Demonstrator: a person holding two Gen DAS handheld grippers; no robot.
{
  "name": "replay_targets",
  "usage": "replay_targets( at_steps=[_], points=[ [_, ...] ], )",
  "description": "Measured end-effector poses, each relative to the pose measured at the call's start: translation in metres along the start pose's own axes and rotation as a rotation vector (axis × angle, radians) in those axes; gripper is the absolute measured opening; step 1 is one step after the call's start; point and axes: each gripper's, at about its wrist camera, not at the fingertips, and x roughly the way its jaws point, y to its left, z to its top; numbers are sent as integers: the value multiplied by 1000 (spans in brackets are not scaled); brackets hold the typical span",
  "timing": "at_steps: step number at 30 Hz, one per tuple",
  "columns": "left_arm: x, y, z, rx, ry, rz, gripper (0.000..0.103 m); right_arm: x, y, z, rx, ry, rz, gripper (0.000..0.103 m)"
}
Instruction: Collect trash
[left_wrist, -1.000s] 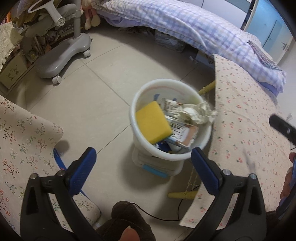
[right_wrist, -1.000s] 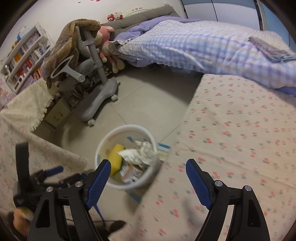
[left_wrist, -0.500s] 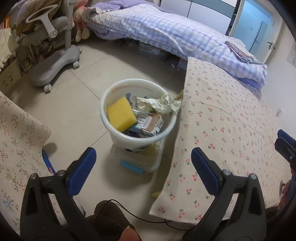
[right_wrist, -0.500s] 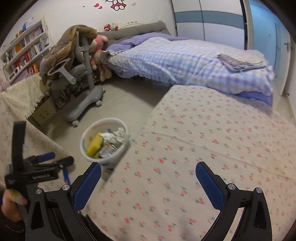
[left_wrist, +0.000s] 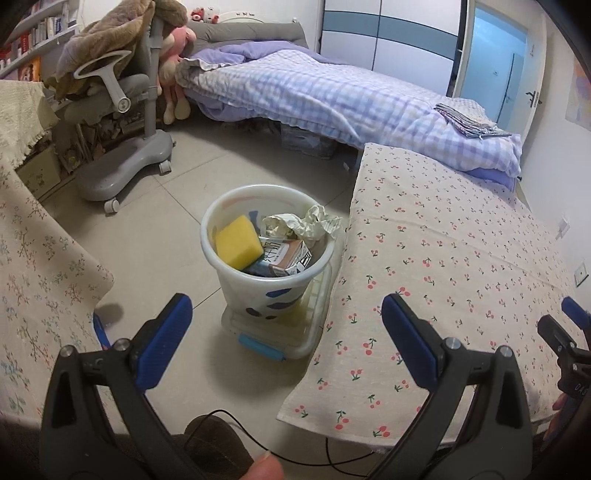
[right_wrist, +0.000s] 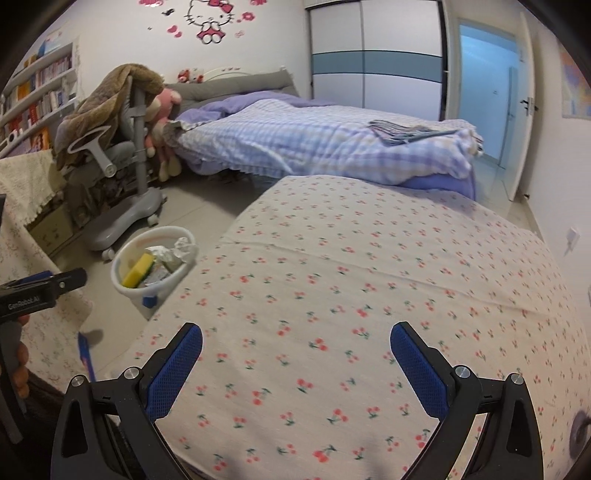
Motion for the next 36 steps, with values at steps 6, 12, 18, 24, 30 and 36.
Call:
replay_targets(
  at_steps=[6, 12, 18, 24, 30, 36],
  points=[
    [4, -13, -11, 38, 12, 16, 102, -4, -13, -4, 21, -35, -34, 103],
    [0, -20, -16, 67, -1, 21, 102, -5, -8, 0, 16, -51, -24, 103],
    [-2, -20, -16, 66, -7, 17, 102, -4, 2, -1, -14, -56, -19, 103],
    [-3, -20, -16, 61, -13, 15, 102, -1, 3, -2, -10, -50, -13, 103],
    [-5, -21, -17, 67, -12, 14, 102, 0, 4, -2, -7, -44, -11, 103],
    [-4, -22, -17, 67, -13, 11, 102, 2, 3, -2, 8, -34, -8, 103]
  ],
)
